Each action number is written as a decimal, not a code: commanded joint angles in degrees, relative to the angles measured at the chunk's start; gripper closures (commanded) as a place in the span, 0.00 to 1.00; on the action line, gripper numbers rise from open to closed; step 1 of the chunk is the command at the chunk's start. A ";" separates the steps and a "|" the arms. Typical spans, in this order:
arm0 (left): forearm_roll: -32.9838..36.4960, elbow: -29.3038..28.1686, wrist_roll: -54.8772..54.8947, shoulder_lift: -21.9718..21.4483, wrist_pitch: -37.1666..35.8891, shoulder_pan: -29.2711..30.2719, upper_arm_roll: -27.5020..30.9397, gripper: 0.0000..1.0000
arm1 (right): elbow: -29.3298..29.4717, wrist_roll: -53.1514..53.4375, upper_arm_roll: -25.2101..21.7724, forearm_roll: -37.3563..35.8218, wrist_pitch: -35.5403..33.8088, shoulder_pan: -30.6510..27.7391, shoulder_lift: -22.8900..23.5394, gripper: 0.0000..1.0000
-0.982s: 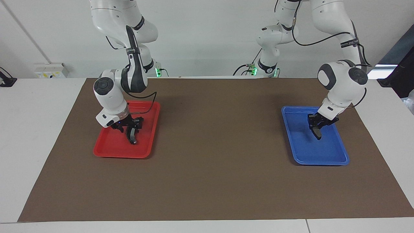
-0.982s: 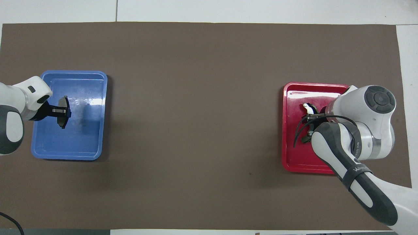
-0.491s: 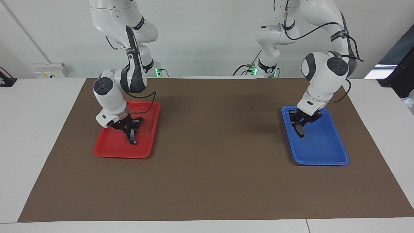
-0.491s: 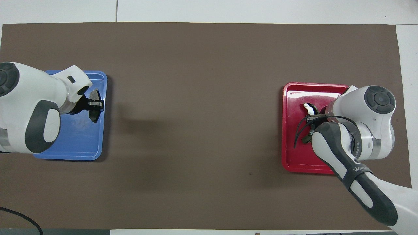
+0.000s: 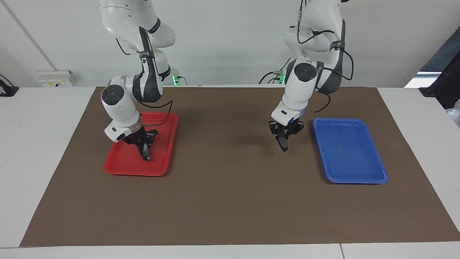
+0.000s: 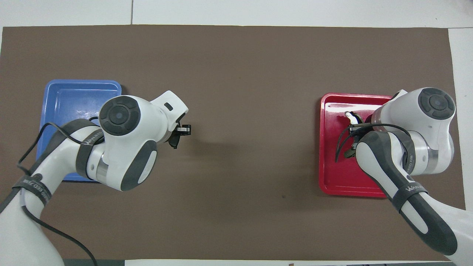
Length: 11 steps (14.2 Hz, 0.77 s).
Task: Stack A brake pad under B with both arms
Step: 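Set one pad mid-table with the left gripper while the right gripper lifts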
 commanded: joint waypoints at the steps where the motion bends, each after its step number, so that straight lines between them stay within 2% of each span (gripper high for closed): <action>1: 0.51 0.02 -3.58 3.23 4.62 -4.44 0.99 0.99 | 5.08 -3.23 0.26 0.75 -4.05 -0.87 -0.28 0.97; 4: 0.51 0.28 -6.31 6.83 7.97 -8.23 0.99 0.94 | 9.56 -3.59 0.26 0.92 -8.00 -1.05 0.95 0.97; 6: 0.51 0.46 -6.40 8.07 10.07 -8.42 0.99 0.91 | 11.76 -3.59 0.26 2.92 -10.20 -0.96 1.47 0.97; 7: 0.51 0.46 -6.40 8.34 10.35 -8.50 0.99 0.86 | 12.73 -3.67 0.26 4.33 -11.17 -1.05 1.83 0.97; 8: 0.51 0.46 -6.49 8.34 9.83 -8.85 0.99 0.75 | 13.00 -3.67 0.26 4.44 -11.70 -1.05 1.83 0.97; 9: 0.51 0.37 -6.49 8.34 9.82 -9.03 0.99 0.56 | 13.00 -3.67 0.26 4.44 -11.71 -0.79 1.83 0.97; 10: 0.51 0.46 -6.49 8.25 9.56 -9.03 0.99 0.30 | 13.00 -3.67 0.26 4.44 -11.71 -0.61 1.83 0.97; 11: 0.51 0.46 -6.49 8.08 9.04 -9.03 0.99 0.12 | 12.91 -3.67 0.17 4.44 -11.62 -0.52 1.92 0.97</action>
